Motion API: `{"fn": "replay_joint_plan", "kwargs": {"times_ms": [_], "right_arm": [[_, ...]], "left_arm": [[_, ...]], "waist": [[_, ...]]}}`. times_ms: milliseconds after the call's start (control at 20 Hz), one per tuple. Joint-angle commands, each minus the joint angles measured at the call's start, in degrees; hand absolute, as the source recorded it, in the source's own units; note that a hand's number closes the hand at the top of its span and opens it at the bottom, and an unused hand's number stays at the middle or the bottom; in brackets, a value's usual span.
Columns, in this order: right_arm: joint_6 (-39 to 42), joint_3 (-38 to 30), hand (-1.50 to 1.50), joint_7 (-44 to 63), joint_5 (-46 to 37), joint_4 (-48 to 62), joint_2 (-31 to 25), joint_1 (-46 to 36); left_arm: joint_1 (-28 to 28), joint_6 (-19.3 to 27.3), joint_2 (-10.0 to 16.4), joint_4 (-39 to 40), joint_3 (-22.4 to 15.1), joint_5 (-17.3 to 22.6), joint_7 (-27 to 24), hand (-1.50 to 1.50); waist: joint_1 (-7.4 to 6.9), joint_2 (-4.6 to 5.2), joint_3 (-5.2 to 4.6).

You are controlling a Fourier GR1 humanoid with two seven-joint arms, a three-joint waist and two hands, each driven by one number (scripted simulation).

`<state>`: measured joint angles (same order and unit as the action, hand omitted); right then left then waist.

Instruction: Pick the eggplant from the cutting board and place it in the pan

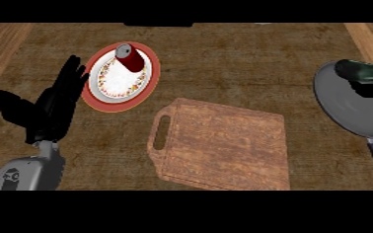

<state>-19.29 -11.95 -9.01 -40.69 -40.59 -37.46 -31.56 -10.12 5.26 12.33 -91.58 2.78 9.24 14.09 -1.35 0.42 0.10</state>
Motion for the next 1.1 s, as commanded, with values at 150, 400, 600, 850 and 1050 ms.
{"fn": "replay_joint_plan", "kwargs": {"times_ms": [150,400,600,850,1050], "right_arm": [[-0.5,-4.9,-1.50,1.1,2.0,17.3,1.0,-5.0],[1.2,-6.1,-1.50,-6.4,2.5,25.9,0.5,-6.2],[2.4,-10.3,-1.50,-12.8,6.9,26.2,-1.3,-6.7],[6.3,-19.3,-1.50,-20.6,16.8,25.3,-2.7,-4.4],[16.0,-26.0,-1.50,-22.7,24.5,26.1,-6.4,-3.3]], "left_arm": [[-0.4,-0.2,-0.1,-0.4,0.3,-0.2,-0.4,0.00],[0.4,0.0,-1.9,-0.9,-0.9,-0.3,0.0,0.00],[-2.5,-1.3,1.2,0.0,2.1,1.4,3.4,0.00],[1.0,-1.0,-0.2,-0.6,1.4,0.2,-0.6,0.00],[1.2,-0.1,-0.3,-0.4,1.5,-0.7,-0.7,0.00]], "waist": [[-0.71,0.37,0.09],[-0.89,0.41,0.13],[-0.42,0.32,0.14],[0.33,0.02,0.12],[1.19,-0.15,0.09]]}}
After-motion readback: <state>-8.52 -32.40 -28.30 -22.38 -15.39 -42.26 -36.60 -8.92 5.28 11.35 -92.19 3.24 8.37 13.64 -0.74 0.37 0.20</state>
